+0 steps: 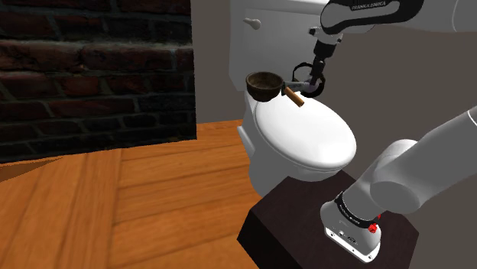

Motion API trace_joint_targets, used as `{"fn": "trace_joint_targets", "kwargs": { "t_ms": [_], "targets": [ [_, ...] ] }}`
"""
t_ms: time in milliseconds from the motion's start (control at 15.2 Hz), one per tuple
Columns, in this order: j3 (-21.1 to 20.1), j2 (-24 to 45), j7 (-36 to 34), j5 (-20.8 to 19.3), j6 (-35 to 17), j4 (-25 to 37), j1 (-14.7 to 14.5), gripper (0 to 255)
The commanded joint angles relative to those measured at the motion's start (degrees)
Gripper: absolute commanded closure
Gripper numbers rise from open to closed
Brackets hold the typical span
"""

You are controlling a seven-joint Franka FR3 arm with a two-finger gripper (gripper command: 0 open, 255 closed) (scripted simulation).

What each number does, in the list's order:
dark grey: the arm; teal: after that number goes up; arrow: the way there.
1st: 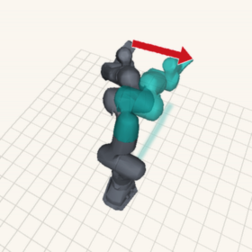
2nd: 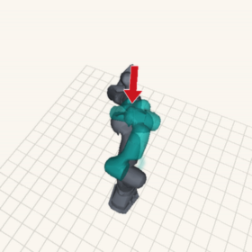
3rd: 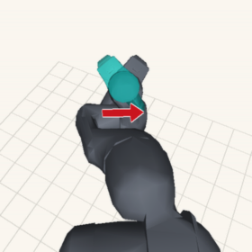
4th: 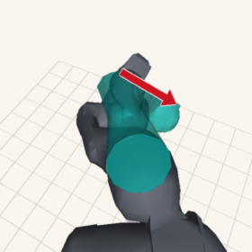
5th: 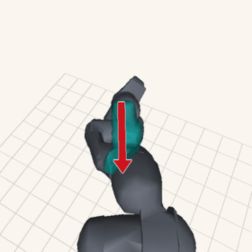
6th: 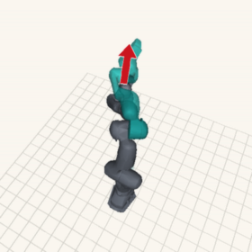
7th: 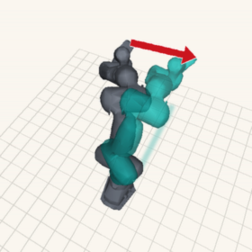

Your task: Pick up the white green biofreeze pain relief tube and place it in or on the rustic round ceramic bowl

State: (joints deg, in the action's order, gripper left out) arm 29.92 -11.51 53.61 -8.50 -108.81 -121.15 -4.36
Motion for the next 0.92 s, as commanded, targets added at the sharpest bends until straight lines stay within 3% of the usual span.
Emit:
{"fn": "trace_joint_targets", "kwargs": {
  "t_ms": [0,330,660,858],
  "targets": [
    [1.91,5.36,6.17,0.98,-1.55,3.06,-0.16,0],
    [3.74,18.43,19.65,4.87,-3.69,12.08,1.18,0],
    [2.56,31.01,30.99,8.44,-4.44,22.76,4.8,0],
    [2.32,31.66,31.17,8.73,-6.55,21.28,5.19,0]
  ]
}}
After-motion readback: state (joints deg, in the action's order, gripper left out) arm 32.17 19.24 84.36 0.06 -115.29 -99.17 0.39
